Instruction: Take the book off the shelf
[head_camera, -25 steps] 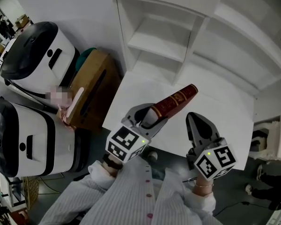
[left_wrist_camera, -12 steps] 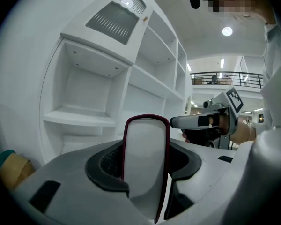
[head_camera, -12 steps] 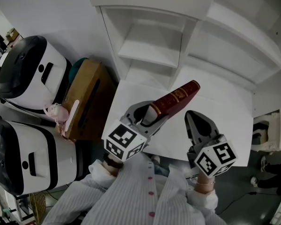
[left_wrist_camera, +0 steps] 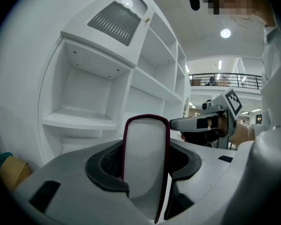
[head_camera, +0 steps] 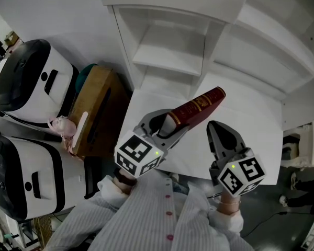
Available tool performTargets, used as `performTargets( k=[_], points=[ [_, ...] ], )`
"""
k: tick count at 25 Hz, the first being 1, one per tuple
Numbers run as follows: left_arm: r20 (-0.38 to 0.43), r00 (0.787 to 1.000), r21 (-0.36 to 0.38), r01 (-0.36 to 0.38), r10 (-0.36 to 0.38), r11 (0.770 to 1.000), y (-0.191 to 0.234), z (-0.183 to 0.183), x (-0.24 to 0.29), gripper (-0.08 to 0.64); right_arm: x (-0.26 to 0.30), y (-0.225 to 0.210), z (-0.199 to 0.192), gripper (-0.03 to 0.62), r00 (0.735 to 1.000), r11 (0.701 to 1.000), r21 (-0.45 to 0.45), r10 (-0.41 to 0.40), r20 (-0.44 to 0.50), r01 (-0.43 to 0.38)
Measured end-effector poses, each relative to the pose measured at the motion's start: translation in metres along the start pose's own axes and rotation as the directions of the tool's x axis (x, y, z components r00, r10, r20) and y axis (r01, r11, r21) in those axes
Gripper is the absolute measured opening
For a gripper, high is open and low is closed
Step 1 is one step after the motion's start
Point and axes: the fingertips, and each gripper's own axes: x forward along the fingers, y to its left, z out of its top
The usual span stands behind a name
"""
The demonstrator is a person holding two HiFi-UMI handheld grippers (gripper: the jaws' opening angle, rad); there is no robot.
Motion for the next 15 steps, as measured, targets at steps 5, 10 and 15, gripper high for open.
performTargets(
  k=[5, 10, 15],
  points=[
    [0.002, 1.000, 0.001, 0.011, -0.011, 1.000, -0.0005, 0.0002, -0.0016, 0.225, 0.0030, 0.0050, -0.0006, 0.015, 1.000, 1.000, -0.005, 0.006, -0.005, -0.006],
    [-0.002, 1.000, 0.001, 0.017, -0.017, 1.000, -0.0005, 0.0006, -0.0034, 0.225, 0.0040, 0.0074, -0.0002, 0.014, 1.000, 1.000, -0.005, 0.004, -0.008, -0.004],
    [-0.004, 1.000, 0.002, 0.023, -0.023, 1.000, -0.0005, 0.0003, -0.0050, 0.225, 0.0038, 0.0092, -0.0036, 0.014, 1.000, 1.000, 0.003, -0.005, -0.012, 0.005]
  ],
)
